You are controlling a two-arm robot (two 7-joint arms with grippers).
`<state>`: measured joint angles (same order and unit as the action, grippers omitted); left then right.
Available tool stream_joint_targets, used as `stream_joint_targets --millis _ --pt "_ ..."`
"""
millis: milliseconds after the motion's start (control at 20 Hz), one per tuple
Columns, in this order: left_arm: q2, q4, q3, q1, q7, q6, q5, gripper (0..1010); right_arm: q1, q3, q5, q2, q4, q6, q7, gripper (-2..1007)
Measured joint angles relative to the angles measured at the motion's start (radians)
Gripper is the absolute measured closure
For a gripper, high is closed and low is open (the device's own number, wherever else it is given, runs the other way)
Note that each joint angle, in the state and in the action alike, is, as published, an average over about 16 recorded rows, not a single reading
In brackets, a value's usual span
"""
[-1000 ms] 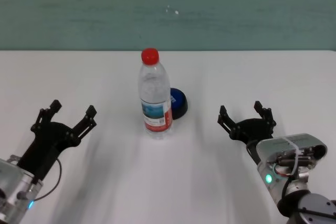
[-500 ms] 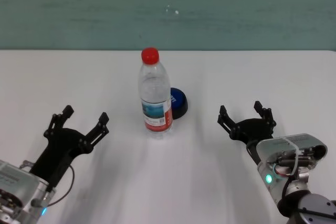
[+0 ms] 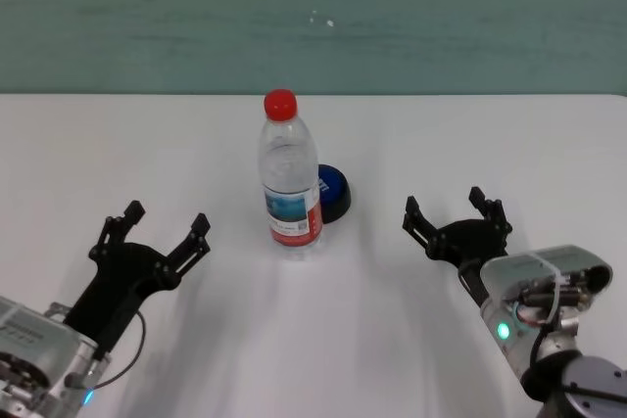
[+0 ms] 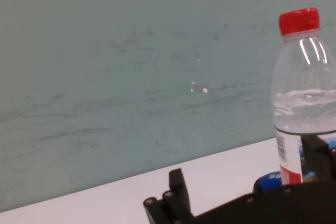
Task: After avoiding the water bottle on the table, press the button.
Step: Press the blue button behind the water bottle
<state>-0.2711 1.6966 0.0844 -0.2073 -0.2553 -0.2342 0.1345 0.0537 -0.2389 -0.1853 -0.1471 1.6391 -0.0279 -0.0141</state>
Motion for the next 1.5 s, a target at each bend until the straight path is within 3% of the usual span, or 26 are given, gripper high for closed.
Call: stream_joint_targets --millis 750,1150,1500 --pt "-0.001 -0.002 -0.002 0.001 0.000 0.000 0.001 0 -0.050 0.053 0.011 0.021 -0.023 0.038 0.081 1" --pt "-0.001 -0.002 -0.002 0.002 0.000 -0.001 0.001 0 -0.105 0.078 0.007 0.024 -0.066 0.046 0.132 1" --pt "-0.001 -0.003 -0.002 0.002 0.000 -0.001 0.001 0 -0.164 0.080 0.003 0.019 -0.113 0.050 0.171 1"
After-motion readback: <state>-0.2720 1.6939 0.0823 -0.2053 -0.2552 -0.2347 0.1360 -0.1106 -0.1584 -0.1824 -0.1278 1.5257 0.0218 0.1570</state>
